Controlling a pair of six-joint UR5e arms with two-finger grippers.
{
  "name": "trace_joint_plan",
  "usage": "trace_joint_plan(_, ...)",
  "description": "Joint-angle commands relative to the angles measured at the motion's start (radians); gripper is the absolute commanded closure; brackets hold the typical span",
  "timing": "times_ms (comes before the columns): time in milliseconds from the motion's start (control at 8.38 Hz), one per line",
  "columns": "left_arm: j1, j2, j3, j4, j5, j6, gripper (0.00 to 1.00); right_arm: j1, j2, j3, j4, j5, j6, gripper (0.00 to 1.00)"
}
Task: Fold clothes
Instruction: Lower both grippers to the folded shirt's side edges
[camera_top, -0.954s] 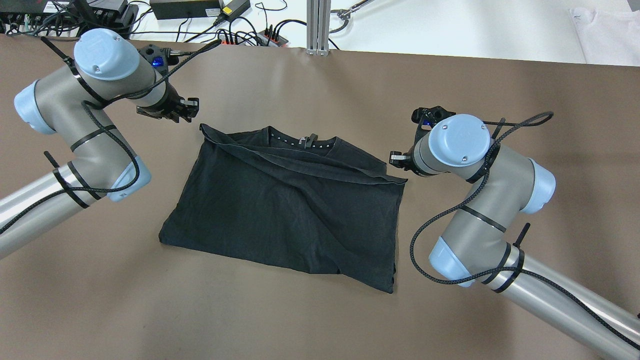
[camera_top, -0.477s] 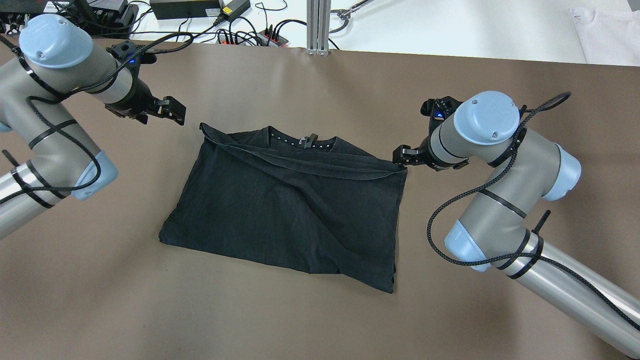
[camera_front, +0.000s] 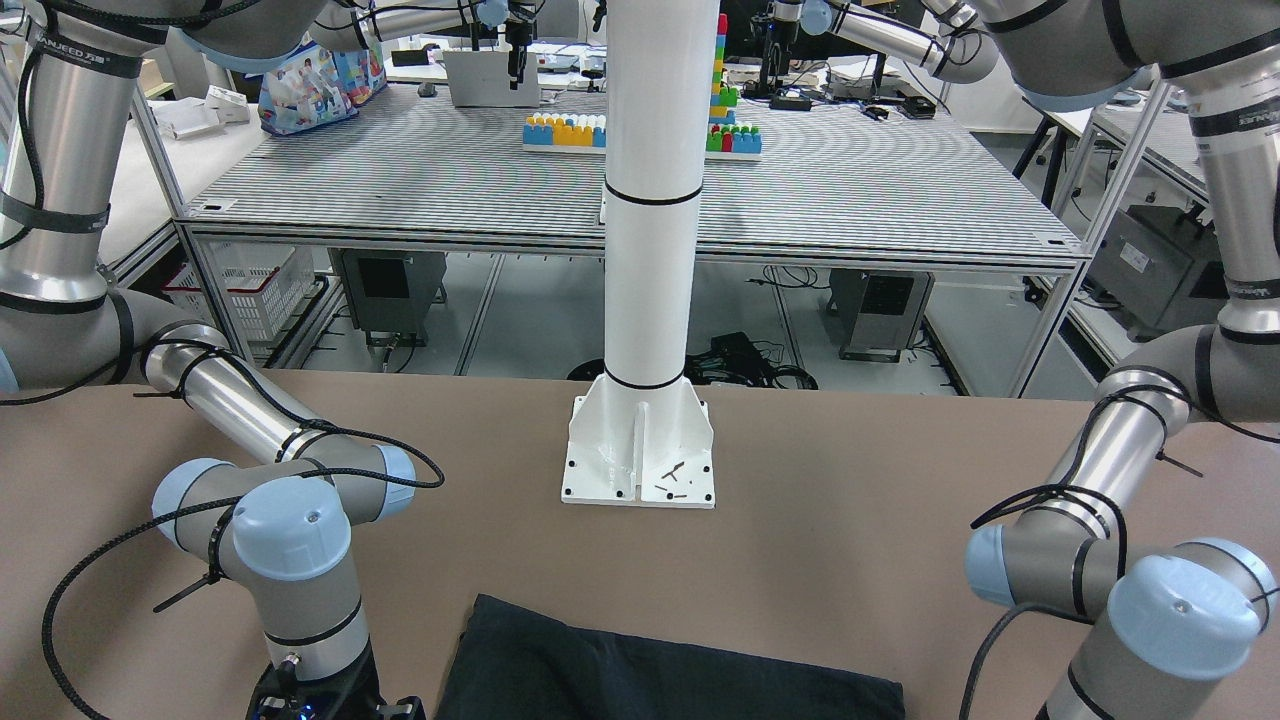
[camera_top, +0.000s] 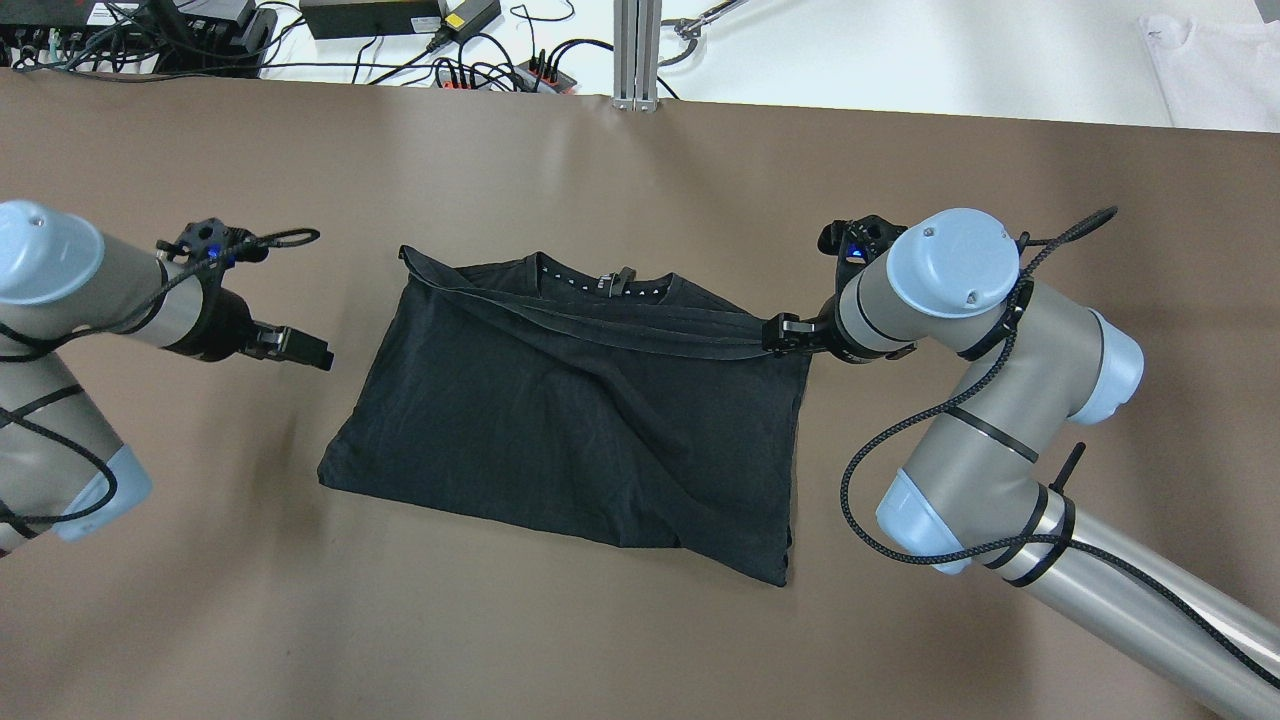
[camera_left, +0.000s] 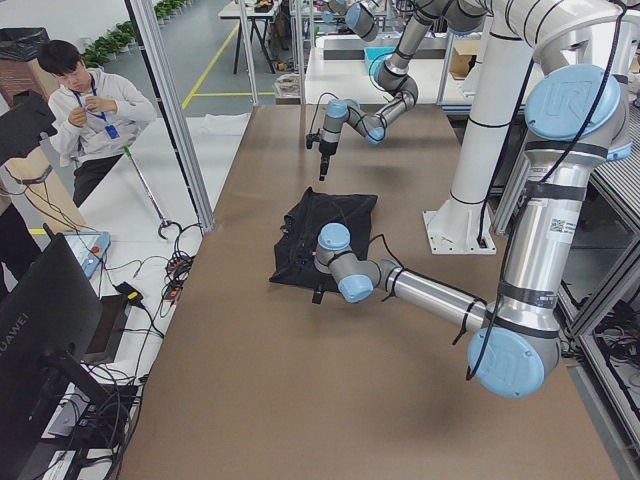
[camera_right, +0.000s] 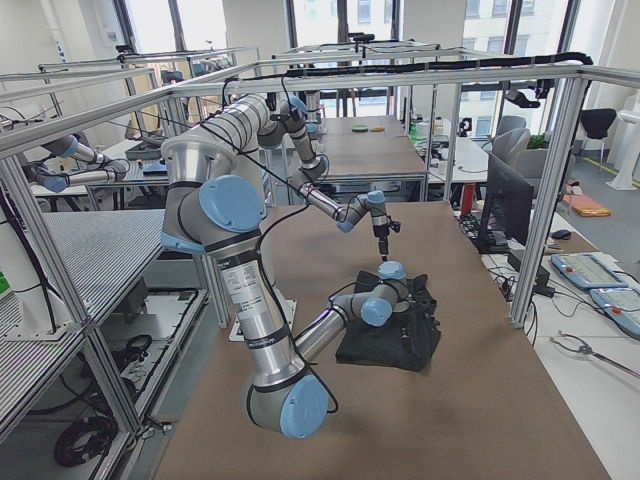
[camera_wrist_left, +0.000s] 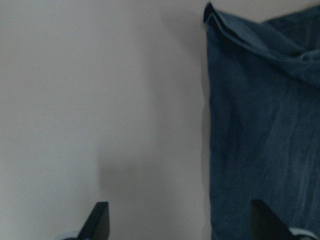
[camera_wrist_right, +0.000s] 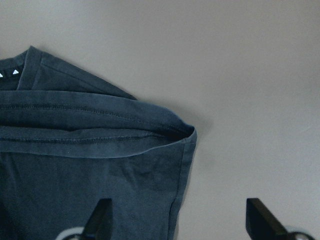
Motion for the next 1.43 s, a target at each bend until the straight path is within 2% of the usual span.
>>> trace_joint_plan(0,0.109,0.077,-0.003,-0.155,0.003,-0.090,0.00,-0.008,0.002,0.003,0.000,-0.007,0.008,0.06)
trace_joint_plan(119,0.161,0.095,0.003,-0.193,0.016,-0.120,0.01,-0.008,0.004,0.005,0.002,-0.013,0.008,0.06)
trace_joint_plan(239,0.175,0.097,0.004,-0.212,0.018,-0.138,0.09,-0.008,0.004,0.005,0.000,-0.013,0.008,0.06)
trace_joint_plan(358,0.184,0.098,0.007,-0.214,0.018,-0.137,0.28,-0.008,0.004,0.003,0.002,-0.015,0.008,0.06)
trace_joint_plan(596,0.200,0.098,0.005,-0.214,0.018,-0.140,0.36,-0.008,0.004,0.003,0.002,-0.015,0.008,0.06)
trace_joint_plan(716,0.203,0.097,0.005,-0.214,0.018,-0.141,0.47,-0.008,0.004,0.003,0.002,-0.015,0.008,0.06)
trace_joint_plan(835,0.209,0.097,0.002,-0.214,0.018,-0.144,0.65,-0.008,0.005,0.003,0.002,-0.015,0.008,0.06)
trace_joint_plan(954,0.208,0.097,-0.009,-0.214,0.017,-0.161,1.00,-0.008,0.007,0.003,0.002,-0.015,0.008,0.06)
trace_joint_plan(1312,0.195,0.092,-0.021,-0.212,0.007,-0.189,1.00,-0.014,0.009,0.002,0.002,-0.015,0.008,0.06)
